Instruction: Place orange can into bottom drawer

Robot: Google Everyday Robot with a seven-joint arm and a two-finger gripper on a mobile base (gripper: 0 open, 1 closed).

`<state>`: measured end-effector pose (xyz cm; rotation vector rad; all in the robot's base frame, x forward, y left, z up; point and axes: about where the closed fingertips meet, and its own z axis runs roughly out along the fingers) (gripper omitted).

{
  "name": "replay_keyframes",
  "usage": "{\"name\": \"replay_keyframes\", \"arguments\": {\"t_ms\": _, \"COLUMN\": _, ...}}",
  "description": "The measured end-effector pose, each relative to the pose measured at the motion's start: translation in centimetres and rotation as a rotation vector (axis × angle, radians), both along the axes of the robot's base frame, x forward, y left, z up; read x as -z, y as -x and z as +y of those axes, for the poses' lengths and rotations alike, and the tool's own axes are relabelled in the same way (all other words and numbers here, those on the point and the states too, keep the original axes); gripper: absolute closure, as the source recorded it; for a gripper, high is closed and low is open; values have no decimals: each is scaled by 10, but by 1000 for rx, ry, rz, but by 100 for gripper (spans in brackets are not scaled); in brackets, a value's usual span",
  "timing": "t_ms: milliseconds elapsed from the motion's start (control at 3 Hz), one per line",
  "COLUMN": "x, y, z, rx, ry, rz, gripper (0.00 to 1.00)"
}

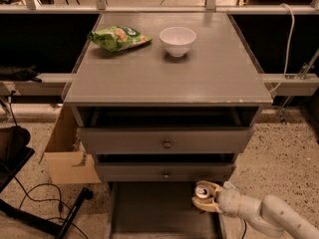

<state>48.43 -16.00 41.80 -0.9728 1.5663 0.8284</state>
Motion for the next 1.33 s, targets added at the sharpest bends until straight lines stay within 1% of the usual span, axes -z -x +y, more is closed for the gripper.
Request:
{"name": "replay_keyframes", "arguments": {"t_ms": 333, "x": 3, "y": -1, "z": 0, "rx": 2, "ry": -2, "rz": 2, "gripper": 100}}
{"name": "replay_keyframes", "arguments": {"t_ms": 667, "x": 56, "y": -12, "z": 7, "rx": -32, "ry": 13, "rz": -51, "gripper": 100}}
{"name": "replay_keyframes", "arguments": {"t_ms": 1000, "x": 118, "y": -19, "z": 15, "rx": -105, "ry": 32, "rz": -90, "gripper": 100}}
{"name": "replay_keyframes", "arguments": {"t_ms": 1333, "x": 148, "y": -17, "z": 21, "rx": -157, "ry": 48, "rz": -85, "gripper": 100}}
